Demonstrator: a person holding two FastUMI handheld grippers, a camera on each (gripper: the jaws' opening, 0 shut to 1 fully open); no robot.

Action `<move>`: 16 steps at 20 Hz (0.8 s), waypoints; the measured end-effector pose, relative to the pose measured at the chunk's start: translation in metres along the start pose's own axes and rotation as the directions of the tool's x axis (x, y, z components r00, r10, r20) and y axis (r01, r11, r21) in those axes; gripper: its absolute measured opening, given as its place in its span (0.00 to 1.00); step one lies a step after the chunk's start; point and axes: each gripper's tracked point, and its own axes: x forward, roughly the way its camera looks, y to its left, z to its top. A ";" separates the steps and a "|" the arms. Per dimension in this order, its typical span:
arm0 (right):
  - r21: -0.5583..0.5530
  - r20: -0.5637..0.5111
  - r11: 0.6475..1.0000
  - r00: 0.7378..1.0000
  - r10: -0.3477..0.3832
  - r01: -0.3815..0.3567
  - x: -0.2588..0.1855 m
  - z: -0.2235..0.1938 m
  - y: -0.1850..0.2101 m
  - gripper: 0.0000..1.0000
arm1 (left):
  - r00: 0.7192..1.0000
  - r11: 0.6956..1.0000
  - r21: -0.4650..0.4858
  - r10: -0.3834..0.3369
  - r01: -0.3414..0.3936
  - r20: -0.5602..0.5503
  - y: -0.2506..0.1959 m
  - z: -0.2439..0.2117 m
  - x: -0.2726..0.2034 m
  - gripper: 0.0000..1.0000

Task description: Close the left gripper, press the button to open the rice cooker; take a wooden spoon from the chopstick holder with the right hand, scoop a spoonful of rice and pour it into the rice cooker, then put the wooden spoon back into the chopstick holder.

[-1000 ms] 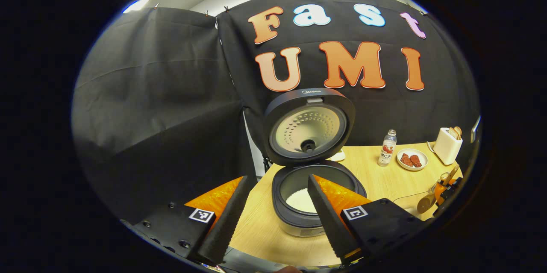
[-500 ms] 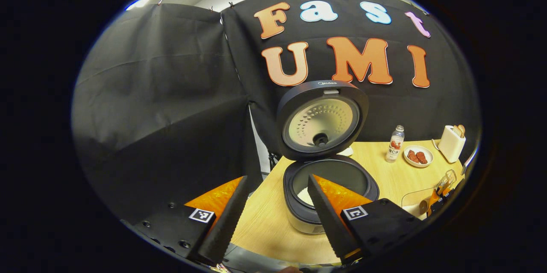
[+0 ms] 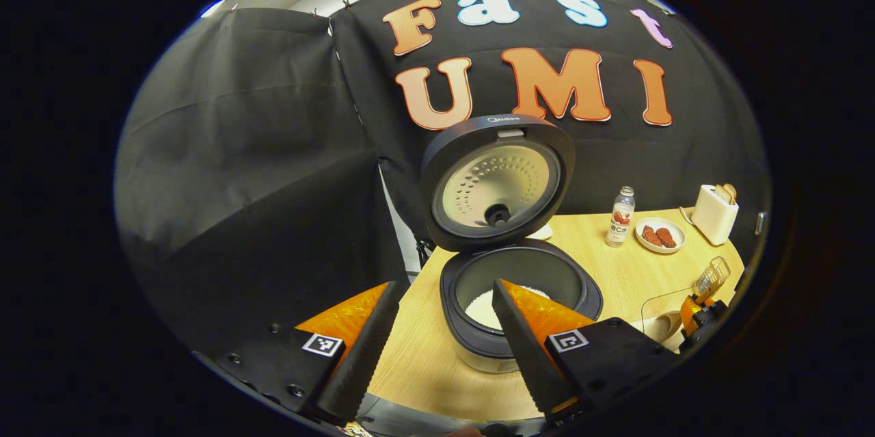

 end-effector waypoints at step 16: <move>0.446 -0.156 0.886 0.963 0.219 -0.129 0.009 -0.015 0.031 0.07 | 0.999 0.998 0.045 -0.046 0.046 -0.021 -0.001 -0.001 0.015 0.94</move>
